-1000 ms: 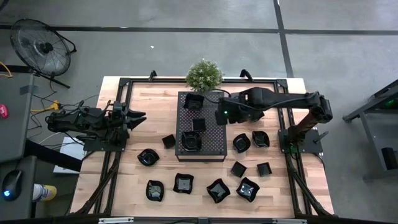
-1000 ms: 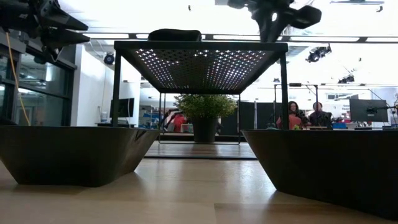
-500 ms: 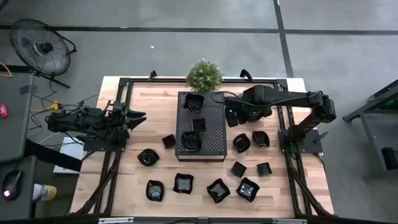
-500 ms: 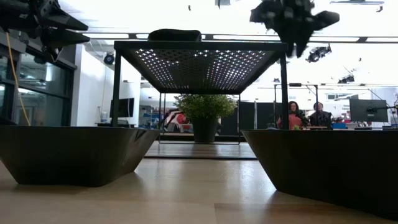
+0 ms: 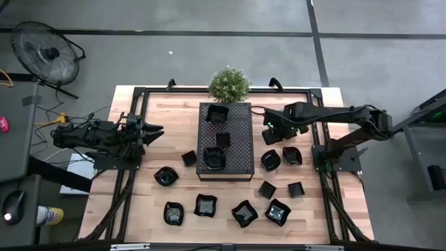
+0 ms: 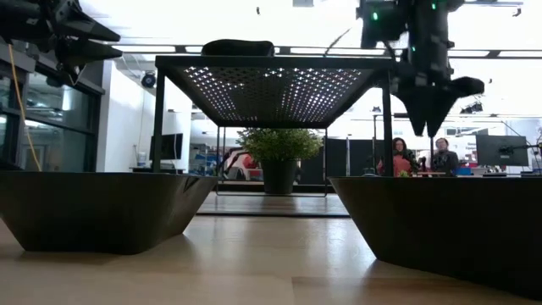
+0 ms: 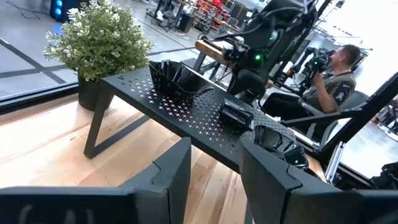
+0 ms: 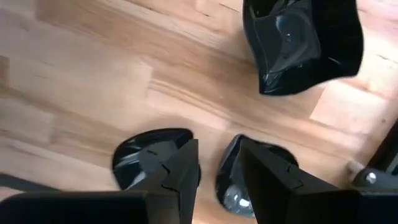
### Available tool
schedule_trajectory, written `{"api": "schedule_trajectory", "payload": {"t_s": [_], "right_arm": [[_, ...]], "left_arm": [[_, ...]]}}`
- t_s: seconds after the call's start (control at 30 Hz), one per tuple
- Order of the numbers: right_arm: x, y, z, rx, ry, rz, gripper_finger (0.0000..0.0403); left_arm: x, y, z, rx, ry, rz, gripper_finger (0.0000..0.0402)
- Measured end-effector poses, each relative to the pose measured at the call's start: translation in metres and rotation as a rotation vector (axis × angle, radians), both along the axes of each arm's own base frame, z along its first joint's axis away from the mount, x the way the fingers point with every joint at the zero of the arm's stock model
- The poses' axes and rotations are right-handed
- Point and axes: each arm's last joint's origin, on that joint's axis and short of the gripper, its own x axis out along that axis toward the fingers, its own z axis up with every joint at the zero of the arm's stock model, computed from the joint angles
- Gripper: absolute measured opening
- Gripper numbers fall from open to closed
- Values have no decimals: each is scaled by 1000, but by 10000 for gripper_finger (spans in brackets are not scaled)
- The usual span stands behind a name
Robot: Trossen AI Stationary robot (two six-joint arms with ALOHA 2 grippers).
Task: Pick & Place Mini shaped plates
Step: Stack the distorted square plate on top of the distorted square plate on the shelf
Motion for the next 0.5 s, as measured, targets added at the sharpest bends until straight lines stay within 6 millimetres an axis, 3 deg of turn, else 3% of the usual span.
{"api": "schedule_trajectory", "payload": {"t_s": [0.3,0.5], "right_arm": [[-13,-21,-33,16,25,106,114],[-16,-33,-38,-3,3,149,116]], "left_arm": [[0,0,0,-1,-1,1,131],[0,0,0,-2,-1,1,131]]}}
